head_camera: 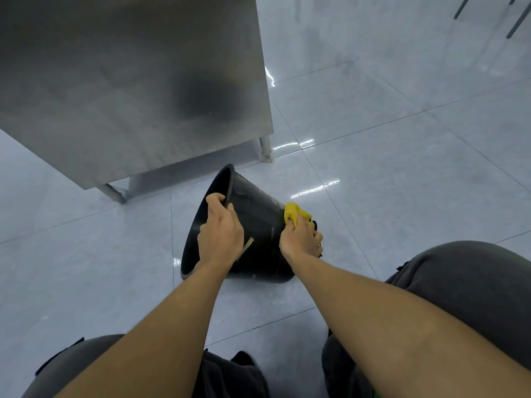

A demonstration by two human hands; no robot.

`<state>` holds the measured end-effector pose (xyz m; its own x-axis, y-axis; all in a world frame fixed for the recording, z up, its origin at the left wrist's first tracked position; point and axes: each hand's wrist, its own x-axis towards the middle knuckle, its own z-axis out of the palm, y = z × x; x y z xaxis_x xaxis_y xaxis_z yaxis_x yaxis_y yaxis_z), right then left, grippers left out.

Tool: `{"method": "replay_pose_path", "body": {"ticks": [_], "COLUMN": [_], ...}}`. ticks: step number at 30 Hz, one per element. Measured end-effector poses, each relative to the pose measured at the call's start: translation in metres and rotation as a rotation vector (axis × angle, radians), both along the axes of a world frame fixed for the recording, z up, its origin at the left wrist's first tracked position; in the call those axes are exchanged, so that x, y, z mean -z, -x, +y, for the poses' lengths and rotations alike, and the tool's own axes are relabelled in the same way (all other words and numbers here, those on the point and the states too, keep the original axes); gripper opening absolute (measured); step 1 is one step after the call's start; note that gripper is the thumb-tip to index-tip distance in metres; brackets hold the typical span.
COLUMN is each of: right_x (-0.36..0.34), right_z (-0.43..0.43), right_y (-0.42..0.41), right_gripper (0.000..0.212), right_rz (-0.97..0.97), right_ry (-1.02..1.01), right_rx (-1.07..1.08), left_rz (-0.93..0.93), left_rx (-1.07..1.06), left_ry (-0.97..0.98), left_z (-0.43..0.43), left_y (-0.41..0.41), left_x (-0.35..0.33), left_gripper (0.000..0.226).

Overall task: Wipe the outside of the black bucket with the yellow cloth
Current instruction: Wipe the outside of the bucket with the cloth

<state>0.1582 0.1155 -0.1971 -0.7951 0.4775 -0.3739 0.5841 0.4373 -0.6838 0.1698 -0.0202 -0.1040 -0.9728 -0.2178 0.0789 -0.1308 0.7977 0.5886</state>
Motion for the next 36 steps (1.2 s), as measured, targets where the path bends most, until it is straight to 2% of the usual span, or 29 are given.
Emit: {"method": "replay_pose_path", "body": {"ticks": [4, 8, 11, 13, 15, 17, 21, 24, 27, 29, 32, 36], "right_x": [-0.010, -0.027, -0.036, -0.029, -0.016, -0.005, 0.003, -0.009, -0.034, -0.048, -0.040, -0.015], "right_z": [-0.013, -0.033, -0.040, -0.038, -0.030, -0.020, -0.009, -0.013, -0.032, -0.042, -0.043, -0.035], "right_y": [0.002, 0.004, 0.004, 0.003, 0.000, -0.004, -0.009, -0.006, -0.006, -0.007, -0.005, -0.004], "right_gripper": [0.033, 0.042, 0.047, 0.050, 0.054, 0.049, 0.044, 0.040, 0.043, 0.039, 0.035, 0.038], "right_rz": [0.196, 0.492, 0.619, 0.600, 0.480, 0.328, 0.078, 0.220, 0.485, 0.569, 0.579, 0.445], "right_ry": [-0.031, -0.039, -0.016, -0.074, -0.126, -0.113, 0.040, 0.006, 0.075, 0.141, 0.047, -0.128], "right_rx": [-0.099, -0.300, -0.467, -0.483, -0.353, -0.177, -0.017, -0.093, -0.292, -0.384, -0.444, -0.295], "left_rz": [0.002, -0.027, 0.027, 0.011, -0.051, -0.090, -0.111, -0.103, -0.065, -0.040, -0.007, -0.025], "left_rx": [0.022, 0.049, 0.058, 0.065, 0.079, 0.095, 0.118, 0.094, -0.044, -0.092, -0.102, -0.098], "left_ry": [-0.045, -0.109, -0.149, -0.072, 0.103, 0.209, 0.115, 0.028, -0.103, -0.201, -0.226, -0.103], "left_z": [0.000, 0.002, -0.001, -0.003, -0.002, -0.001, 0.004, 0.007, 0.005, 0.001, -0.002, -0.007], "left_y": [0.000, 0.003, 0.005, 0.006, 0.006, 0.005, 0.004, 0.006, 0.010, 0.010, 0.010, 0.013], "left_x": [0.001, 0.001, -0.001, -0.002, -0.004, -0.005, -0.004, -0.002, -0.003, -0.004, -0.003, -0.005], "left_gripper": [0.006, 0.026, 0.030, 0.040, 0.055, 0.060, 0.061, 0.057, 0.031, 0.020, 0.021, 0.043]}}
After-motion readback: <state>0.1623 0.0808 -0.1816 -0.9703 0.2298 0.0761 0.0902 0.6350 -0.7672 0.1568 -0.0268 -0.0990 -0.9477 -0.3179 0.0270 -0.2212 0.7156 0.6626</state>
